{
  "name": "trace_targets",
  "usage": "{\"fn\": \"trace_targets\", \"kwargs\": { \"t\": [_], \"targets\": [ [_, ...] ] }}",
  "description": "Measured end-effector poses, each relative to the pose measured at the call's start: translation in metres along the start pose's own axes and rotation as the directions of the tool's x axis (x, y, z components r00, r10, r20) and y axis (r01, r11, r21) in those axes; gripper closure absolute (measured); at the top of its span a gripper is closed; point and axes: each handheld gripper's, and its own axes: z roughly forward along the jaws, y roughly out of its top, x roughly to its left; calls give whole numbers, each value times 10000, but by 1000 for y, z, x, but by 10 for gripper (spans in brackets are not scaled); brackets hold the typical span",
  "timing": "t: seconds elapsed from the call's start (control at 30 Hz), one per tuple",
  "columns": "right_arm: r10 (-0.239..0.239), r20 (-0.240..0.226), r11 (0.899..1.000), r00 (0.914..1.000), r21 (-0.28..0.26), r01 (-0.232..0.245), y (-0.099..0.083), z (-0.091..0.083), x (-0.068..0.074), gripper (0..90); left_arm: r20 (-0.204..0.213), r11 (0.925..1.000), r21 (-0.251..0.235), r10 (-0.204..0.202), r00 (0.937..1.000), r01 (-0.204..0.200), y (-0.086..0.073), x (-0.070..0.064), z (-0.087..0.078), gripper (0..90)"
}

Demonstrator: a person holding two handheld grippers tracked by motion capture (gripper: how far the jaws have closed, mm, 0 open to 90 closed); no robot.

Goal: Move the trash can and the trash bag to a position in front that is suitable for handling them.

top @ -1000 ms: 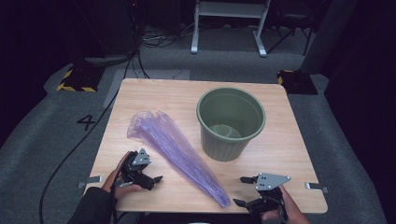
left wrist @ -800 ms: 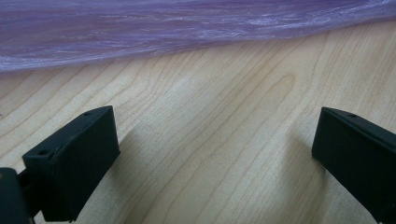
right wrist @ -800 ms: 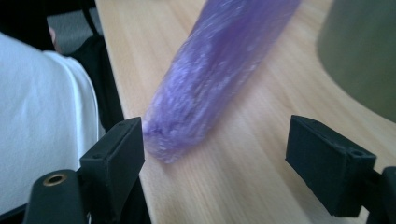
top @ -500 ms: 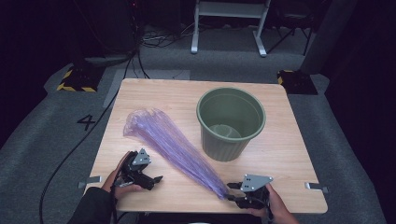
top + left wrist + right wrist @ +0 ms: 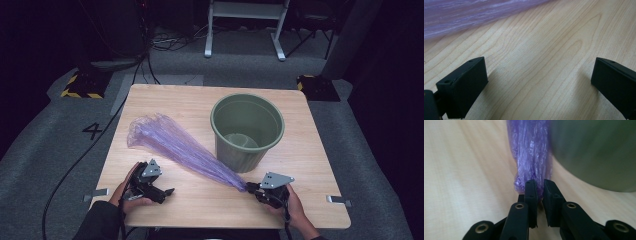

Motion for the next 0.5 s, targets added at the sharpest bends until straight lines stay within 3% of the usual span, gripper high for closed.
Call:
{"fn": "trace_targets", "kwargs": {
  "t": [0.13, 0.3, 0.37, 0.4, 0.43, 0.47, 0.5],
  "targets": [
    [173, 218, 9998, 9996, 15, -174, -1, 1, -12, 821, -6, 10000, 3, -9, 10000, 9, 0, 1, 0, 3],
    [380, 499, 9993, 9980, -13, -380, -3, 0, -20, 813, -302, 9996, -56, -294, 9991, 293, 3, 1, 1, 22],
    [429, 547, 9991, 9976, 2, -430, -3, 0, -21, 812, -302, 9995, -190, -256, 9992, 251, 4, 1, 1, 62],
    [508, 550, 9987, 9972, -21, -508, -3, 1, -24, 806, -517, 9993, -342, -176, 9985, 158, 7, -1, 0, 207],
    [481, 605, 9988, 9970, -7, -482, -2, 1, -26, 803, -517, 9993, -342, -176, 9985, 158, 7, -1, 0, 203],
    [473, 638, 9989, 9968, -5, -473, -2, 2, -27, 799, -537, 9982, -598, -24, 9986, -8, 10, -3, -1, 144],
    [517, 580, 9987, 9970, 12, -519, -2, 3, -29, 793, -430, 9967, -811, 30, 9991, -65, 11, -4, -2, 140]
  ]
}}
